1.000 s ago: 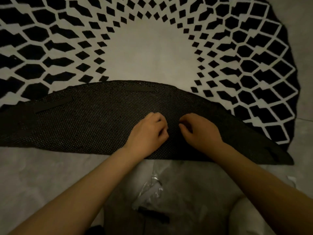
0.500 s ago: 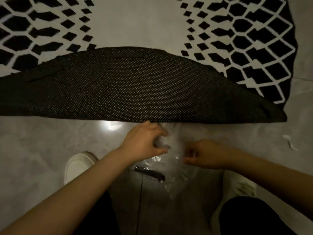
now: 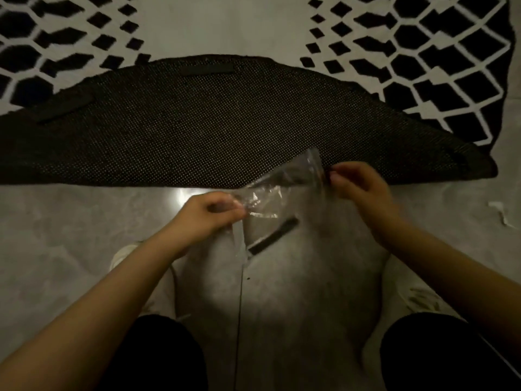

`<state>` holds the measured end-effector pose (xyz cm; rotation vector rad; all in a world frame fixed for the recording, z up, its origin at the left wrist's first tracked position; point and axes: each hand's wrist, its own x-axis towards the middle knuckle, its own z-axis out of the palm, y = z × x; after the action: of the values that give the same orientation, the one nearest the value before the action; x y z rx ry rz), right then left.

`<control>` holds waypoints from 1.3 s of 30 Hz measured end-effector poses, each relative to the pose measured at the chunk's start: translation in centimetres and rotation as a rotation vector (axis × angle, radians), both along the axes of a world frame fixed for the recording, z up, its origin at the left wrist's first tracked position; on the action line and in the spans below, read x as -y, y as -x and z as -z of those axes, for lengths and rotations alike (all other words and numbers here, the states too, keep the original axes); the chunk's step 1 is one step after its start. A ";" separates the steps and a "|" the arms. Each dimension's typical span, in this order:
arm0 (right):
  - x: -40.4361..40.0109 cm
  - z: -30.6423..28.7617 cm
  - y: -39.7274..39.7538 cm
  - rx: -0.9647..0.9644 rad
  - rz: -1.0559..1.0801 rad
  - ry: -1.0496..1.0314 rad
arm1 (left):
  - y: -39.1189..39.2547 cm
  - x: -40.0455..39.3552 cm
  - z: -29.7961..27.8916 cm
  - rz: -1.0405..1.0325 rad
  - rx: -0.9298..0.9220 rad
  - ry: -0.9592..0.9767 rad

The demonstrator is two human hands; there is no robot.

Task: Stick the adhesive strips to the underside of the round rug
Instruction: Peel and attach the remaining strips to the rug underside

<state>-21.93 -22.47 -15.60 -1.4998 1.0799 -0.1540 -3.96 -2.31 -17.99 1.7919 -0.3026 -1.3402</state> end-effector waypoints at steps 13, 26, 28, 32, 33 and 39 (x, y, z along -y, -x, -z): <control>1.0 -0.6 -4.5 -0.029 -0.376 -0.471 | -3.1 1.4 -1.3 -0.173 0.190 0.048; 1.8 -2.5 -6.9 -0.090 -0.494 -0.373 | -2.8 2.5 -3.6 -0.592 -0.451 0.099; 1.5 -2.8 -7.4 -0.185 -0.617 -0.239 | -2.5 2.8 -3.6 -0.567 -0.392 0.095; 0.9 -3.4 -8.5 -0.345 -0.761 -0.172 | -2.0 3.6 -3.8 -0.520 -0.219 0.051; 1.0 -3.3 -8.5 -0.360 -0.782 -0.149 | -2.0 3.8 -3.8 -0.517 -0.198 0.050; 1.6 -3.6 -8.2 -0.231 -0.848 -0.220 | -2.8 4.3 -4.0 -0.569 -0.197 0.038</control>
<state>-13.76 -24.03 -12.03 -1.6715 0.5322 0.7180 -1.17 -6.57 -13.95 1.5382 0.2726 -1.0729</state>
